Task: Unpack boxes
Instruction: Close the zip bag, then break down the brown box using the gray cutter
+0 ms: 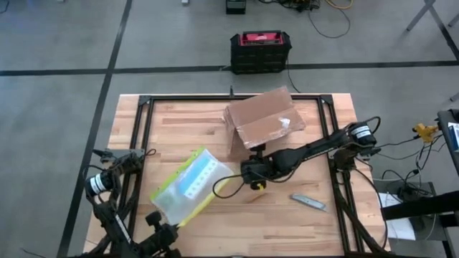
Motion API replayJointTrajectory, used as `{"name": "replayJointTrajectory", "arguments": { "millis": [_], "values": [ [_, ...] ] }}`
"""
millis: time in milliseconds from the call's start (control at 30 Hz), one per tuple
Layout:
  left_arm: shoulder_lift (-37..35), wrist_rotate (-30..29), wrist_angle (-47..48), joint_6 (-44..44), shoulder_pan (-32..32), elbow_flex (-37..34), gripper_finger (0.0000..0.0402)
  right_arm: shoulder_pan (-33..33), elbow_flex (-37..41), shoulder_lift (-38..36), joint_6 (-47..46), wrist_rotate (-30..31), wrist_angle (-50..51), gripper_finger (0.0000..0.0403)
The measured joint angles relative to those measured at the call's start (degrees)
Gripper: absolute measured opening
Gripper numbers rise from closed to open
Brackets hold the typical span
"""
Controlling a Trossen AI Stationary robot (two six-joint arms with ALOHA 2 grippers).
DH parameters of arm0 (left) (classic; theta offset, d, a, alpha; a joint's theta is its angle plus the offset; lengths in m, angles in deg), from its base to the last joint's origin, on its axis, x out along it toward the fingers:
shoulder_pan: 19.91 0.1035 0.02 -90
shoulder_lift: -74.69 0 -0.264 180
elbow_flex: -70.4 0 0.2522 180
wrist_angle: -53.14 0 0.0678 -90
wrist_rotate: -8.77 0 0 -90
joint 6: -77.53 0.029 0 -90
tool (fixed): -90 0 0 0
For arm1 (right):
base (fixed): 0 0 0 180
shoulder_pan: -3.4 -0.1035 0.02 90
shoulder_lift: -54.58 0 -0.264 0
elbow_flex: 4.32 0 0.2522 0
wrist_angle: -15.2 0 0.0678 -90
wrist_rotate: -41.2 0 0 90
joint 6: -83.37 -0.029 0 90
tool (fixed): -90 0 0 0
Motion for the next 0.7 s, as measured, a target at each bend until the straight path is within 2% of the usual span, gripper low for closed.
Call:
{"name": "replayJointTrajectory", "arguments": {
  "millis": [133, 233, 400, 600, 700],
  "values": [
    [0.0, -1.35, 2.08, -4.14, -0.8, -0.26, 0.0, -0.73, 0.0, -0.02, -2.53, -2.42, -1.77, 0.0003],
    [-0.04, -2.61, 1.84, -4.13, -0.69, -0.26, 0.0, -2.81, -0.57, -0.02, -6.16, -5.6, -2.84, 0.0024],
    [-0.27, -4.38, 3.66, -4.66, -0.28, -0.26, 0.0016, -8.39, -1.24, -0.55, -11.29, -6.34, -0.98, 0.0096],
    [-1.86, -5.87, 8.58, -7.35, -0.2, -0.26, 0.0076, -16.66, -1.36, -2.32, -16.27, -5.31, 1.44, 0.0185],
    [-2.01, -9.06, 9.04, -7.41, 0.0, -0.26, 0.0104, -20.57, -1.36, -2.58, -21.71, -5.62, 1.43, 0.0215]
  ]
}}
